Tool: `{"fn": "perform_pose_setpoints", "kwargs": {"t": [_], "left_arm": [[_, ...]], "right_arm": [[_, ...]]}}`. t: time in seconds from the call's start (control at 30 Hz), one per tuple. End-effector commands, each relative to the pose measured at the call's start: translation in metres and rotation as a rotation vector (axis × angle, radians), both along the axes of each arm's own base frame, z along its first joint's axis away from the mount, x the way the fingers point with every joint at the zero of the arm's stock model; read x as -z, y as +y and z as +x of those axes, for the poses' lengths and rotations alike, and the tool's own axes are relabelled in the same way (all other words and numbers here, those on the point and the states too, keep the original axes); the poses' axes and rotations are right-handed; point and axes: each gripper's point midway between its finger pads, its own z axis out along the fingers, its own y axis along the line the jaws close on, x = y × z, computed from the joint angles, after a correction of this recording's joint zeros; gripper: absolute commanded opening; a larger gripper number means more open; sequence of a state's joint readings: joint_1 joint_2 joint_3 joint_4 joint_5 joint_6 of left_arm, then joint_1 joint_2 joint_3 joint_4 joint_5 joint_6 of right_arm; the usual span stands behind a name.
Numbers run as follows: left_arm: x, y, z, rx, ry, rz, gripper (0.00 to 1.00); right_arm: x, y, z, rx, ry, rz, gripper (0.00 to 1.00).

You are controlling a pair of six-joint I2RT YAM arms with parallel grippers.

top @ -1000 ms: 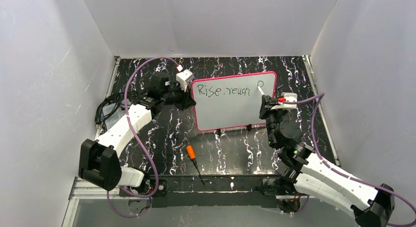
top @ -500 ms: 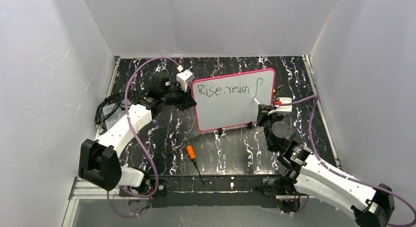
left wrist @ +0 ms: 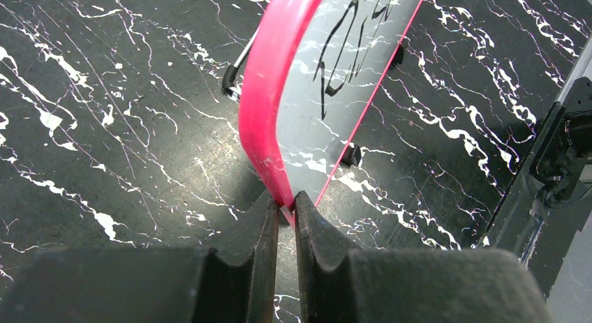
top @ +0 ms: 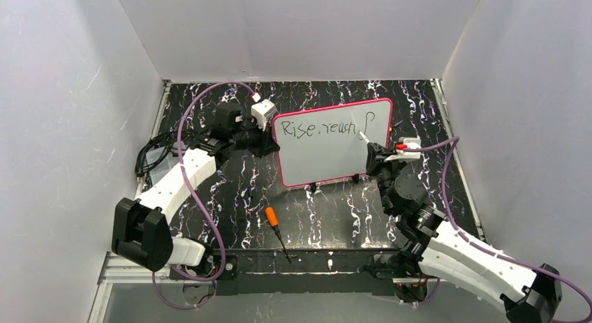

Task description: Write a sentence on the whiteboard

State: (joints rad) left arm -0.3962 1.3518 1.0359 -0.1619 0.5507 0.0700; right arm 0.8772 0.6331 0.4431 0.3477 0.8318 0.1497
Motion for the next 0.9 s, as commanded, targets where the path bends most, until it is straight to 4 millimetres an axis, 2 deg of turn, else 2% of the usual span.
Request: {"fn": "perform_pose_setpoints", "kwargs": {"t": [0.0, 0.37, 0.67, 0.87], "left_arm": [[-0.004, 0.001, -0.004, 0.013, -0.011, 0.007, 0.0], [-0.002, 0.0, -0.004, 0.014, -0.007, 0.009, 0.0], [-0.001, 0.001, -0.004, 0.013, -0.004, 0.01, 0.0], [-0.002, 0.0, -0.004, 0.013, -0.007, 0.008, 0.0]], "right_arm": [[-0.025, -0.005, 0.005, 0.045, -0.066, 0.019, 0.01], [-0.029, -0.029, 0.004, 0.155, -0.083, -0.015, 0.01], [-0.033, -0.03, 0.001, 0.138, -0.103, -0.023, 0.01], [-0.027, -0.027, 0.005, 0.144, -0.091, -0.04, 0.01]]}}
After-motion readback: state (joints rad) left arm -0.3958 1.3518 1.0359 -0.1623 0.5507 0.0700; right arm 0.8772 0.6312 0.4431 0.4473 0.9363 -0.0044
